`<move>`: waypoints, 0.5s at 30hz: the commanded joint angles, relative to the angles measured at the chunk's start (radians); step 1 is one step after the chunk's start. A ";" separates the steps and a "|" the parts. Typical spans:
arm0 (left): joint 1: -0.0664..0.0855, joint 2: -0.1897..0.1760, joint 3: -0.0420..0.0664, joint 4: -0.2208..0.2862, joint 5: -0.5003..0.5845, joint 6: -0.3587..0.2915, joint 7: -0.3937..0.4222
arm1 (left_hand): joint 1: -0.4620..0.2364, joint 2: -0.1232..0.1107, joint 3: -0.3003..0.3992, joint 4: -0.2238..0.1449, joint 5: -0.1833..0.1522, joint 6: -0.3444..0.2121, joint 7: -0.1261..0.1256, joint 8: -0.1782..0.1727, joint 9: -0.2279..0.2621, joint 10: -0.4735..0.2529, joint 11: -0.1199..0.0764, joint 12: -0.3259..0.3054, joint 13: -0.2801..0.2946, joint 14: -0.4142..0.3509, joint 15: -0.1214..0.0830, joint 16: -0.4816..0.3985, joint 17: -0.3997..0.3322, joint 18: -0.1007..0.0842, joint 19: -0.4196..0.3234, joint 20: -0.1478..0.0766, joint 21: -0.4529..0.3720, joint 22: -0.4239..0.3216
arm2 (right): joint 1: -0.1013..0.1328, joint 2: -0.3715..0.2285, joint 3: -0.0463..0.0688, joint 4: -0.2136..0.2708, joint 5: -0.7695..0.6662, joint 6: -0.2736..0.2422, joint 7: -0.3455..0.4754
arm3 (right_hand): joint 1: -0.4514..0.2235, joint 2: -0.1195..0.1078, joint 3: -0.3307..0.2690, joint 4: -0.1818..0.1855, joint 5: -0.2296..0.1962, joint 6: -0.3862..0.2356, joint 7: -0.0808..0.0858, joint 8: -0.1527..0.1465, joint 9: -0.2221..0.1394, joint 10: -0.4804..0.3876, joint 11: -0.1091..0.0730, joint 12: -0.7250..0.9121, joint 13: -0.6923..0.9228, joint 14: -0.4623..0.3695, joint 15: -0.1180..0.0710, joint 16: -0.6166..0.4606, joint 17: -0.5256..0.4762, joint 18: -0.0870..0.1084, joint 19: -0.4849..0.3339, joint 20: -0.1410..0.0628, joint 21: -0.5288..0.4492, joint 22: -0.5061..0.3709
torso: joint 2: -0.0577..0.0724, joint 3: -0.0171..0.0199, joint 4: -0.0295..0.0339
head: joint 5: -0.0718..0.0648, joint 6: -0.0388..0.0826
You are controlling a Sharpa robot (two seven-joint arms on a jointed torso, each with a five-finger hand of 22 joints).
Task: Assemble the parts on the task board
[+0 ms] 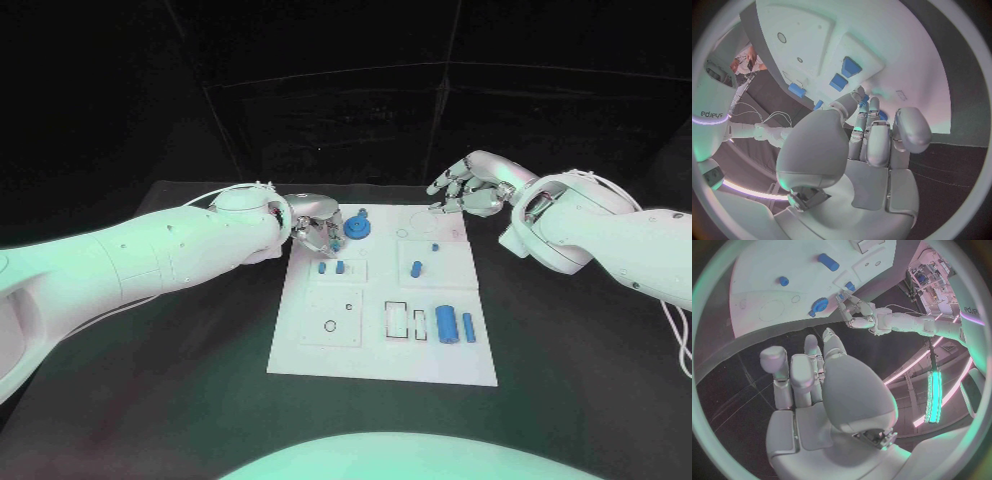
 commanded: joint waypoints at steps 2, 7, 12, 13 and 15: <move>0.001 -0.004 0.000 0.005 0.003 -0.005 0.006 | 0.002 -0.010 -0.002 -0.003 0.003 -0.005 0.000 -0.008 0.000 -0.012 -0.001 -0.006 -0.002 0.016 0.007 0.000 -0.002 -0.019 -0.006 0.004 0.000 0.000 | 0.002 -0.001 0.001 -0.002 0.001 0.003 0.001 | 0.005 0.000 -0.002 0.007 0.005 -0.003 -0.002 -0.005 0.000 0.001 0.000 -0.011 -0.006 0.006 0.000 -0.006 -0.001 0.008 0.000 -0.001 -0.008 -0.004 | 0.000 -0.0006 0.0006 | 0.001 -0.001; 0.001 -0.008 0.000 0.009 0.003 -0.011 0.011 | 0.004 -0.011 -0.001 -0.004 0.003 -0.006 0.002 -0.011 0.000 -0.021 0.002 -0.014 -0.003 0.016 0.009 0.000 -0.005 -0.019 -0.007 0.006 0.001 0.001 | 0.002 -0.001 0.001 -0.004 0.001 0.004 0.000 | 0.006 0.000 -0.002 0.008 0.005 -0.004 -0.002 -0.005 0.000 0.000 0.000 -0.013 -0.007 0.006 0.000 -0.007 -0.001 0.008 0.000 -0.001 -0.009 -0.005 | 0.000 -0.0007 0.0002 | 0.002 0.000; 0.001 -0.009 0.000 0.011 0.003 -0.016 0.015 | 0.004 -0.014 -0.001 -0.004 0.003 -0.016 0.003 -0.019 -0.002 -0.030 0.004 -0.021 -0.004 0.015 0.012 -0.001 -0.007 -0.019 -0.007 0.008 0.000 0.001 | 0.002 0.000 0.001 -0.006 0.001 0.003 0.000 | 0.006 0.000 -0.002 0.008 0.005 -0.004 -0.002 -0.005 0.000 0.000 0.000 -0.013 -0.007 0.006 0.000 -0.007 -0.001 0.008 0.000 -0.001 -0.009 -0.005 | 0.000 -0.0007 -0.0005 | 0.003 0.000; 0.001 -0.009 0.000 0.011 0.003 -0.017 0.015 | 0.004 -0.014 -0.001 -0.004 0.003 -0.018 0.004 -0.021 -0.002 -0.031 0.005 -0.022 -0.004 0.015 0.012 0.000 -0.007 -0.018 -0.007 0.009 0.000 0.001 | 0.002 0.000 0.001 -0.006 0.001 0.003 0.000 | 0.006 0.000 -0.002 0.008 0.005 -0.004 -0.002 -0.005 0.000 0.000 0.000 -0.013 -0.007 0.006 0.000 -0.007 -0.001 0.008 0.000 -0.001 -0.009 -0.005 | 0.000 -0.0007 -0.0007 | 0.003 0.000; 0.001 -0.009 0.000 0.011 0.003 -0.020 0.016 | 0.005 -0.015 -0.001 -0.005 0.003 -0.032 0.004 -0.029 -0.004 -0.035 0.005 -0.025 -0.005 0.015 0.013 -0.001 -0.010 -0.018 -0.008 0.010 -0.001 0.001 | 0.002 0.000 0.001 -0.006 0.001 0.003 0.000 | 0.007 0.000 -0.002 0.009 0.005 -0.004 -0.002 -0.006 0.000 -0.001 0.001 -0.015 -0.010 0.006 0.000 -0.008 -0.001 0.008 -0.001 -0.001 -0.011 -0.007 | 0.000 -0.0005 -0.0005 | 0.002 0.000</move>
